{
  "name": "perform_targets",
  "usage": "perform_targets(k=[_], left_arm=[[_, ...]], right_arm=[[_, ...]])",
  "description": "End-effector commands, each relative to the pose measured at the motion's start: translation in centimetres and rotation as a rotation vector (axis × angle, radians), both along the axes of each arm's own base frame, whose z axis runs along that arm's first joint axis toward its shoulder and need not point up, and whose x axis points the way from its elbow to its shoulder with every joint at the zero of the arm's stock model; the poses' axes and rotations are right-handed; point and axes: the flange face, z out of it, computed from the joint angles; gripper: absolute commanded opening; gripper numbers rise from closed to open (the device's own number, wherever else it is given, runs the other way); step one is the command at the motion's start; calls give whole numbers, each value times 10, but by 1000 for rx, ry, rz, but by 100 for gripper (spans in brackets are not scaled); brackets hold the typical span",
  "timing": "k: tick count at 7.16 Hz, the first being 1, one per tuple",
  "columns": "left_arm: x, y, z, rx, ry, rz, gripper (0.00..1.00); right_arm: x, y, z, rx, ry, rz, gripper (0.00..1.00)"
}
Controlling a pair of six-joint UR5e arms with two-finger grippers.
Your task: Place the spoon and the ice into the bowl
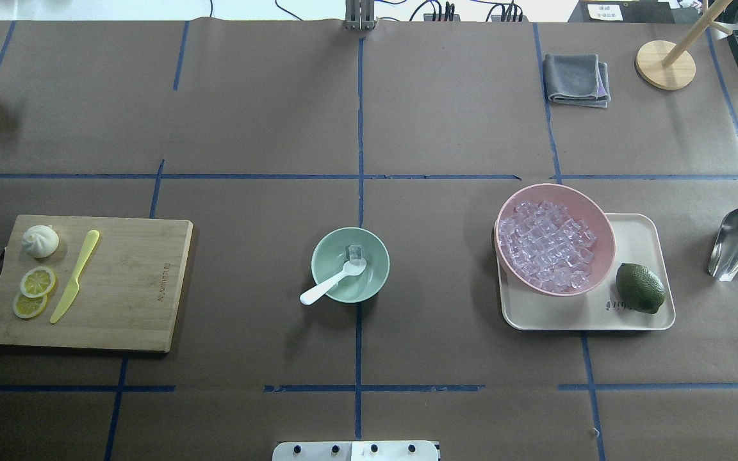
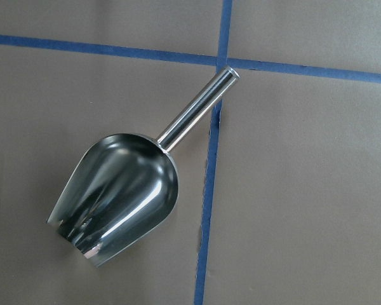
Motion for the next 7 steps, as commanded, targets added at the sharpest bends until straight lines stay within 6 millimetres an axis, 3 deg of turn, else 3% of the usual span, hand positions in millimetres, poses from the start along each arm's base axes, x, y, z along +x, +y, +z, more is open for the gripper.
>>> perform_targets(k=[1, 7], left_arm=[[0, 0, 0, 0, 0, 0, 100], [0, 6, 4, -15, 3, 1, 100]], right_arm=[[0, -1, 0, 3, 2, -2, 100], [0, 1, 2, -5, 2, 4, 100]])
